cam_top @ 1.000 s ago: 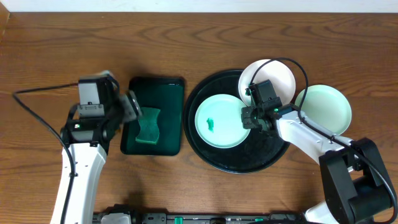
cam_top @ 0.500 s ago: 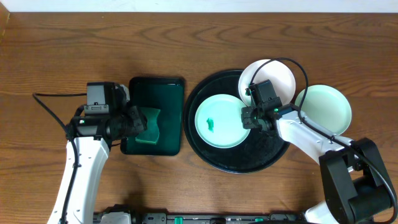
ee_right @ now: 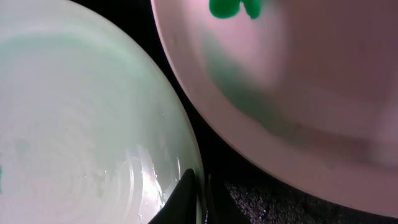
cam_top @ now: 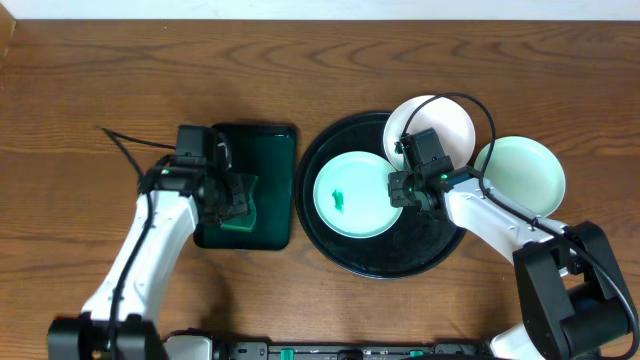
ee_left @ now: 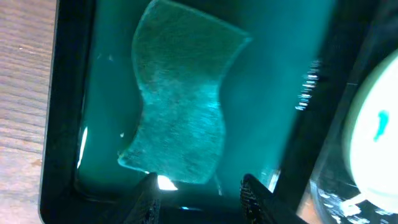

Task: Clean dirty plates on tray and stack at the side
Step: 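Lower the left gripper into the dark green dish onto the sponge, then grasp the green sponge with the left gripper and lift it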

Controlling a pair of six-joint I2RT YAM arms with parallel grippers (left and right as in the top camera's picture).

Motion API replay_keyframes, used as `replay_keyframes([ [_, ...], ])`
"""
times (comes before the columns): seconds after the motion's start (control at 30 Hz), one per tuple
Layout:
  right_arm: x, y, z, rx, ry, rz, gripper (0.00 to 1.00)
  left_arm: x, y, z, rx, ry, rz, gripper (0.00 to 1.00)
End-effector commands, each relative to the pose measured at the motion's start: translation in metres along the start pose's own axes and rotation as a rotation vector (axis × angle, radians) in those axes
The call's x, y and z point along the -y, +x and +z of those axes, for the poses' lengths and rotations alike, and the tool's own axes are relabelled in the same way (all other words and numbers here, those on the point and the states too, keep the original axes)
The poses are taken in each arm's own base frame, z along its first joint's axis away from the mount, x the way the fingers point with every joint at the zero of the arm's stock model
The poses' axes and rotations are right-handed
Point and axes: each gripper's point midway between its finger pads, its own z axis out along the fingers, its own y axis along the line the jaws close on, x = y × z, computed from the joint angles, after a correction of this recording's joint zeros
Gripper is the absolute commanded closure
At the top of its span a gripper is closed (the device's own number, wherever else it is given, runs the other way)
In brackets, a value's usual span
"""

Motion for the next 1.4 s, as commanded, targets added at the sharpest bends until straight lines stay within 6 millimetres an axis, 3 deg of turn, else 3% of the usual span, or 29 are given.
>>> replay_keyframes([
  [0.0, 0.006, 0.000, 0.001, 0.000, 0.014, 0.024, 0.94, -0.009, -0.011, 0.008, 0.001, -0.067, 0.018, 0.57],
  [0.23, 0.006, 0.000, 0.001, 0.000, 0.014, 0.024, 0.94, -0.007, -0.027, 0.033, 0.018, -0.061, 0.036, 0.57],
  [0.47, 0.006, 0.000, 0.001, 0.000, 0.014, 0.024, 0.94, -0.005, -0.034, 0.035, 0.041, -0.055, 0.079, 0.57],
  [1.37, 0.006, 0.000, 0.001, 0.000, 0.014, 0.024, 0.93, -0.016, -0.010, 0.074, -0.029, -0.066, 0.071, 0.65],
])
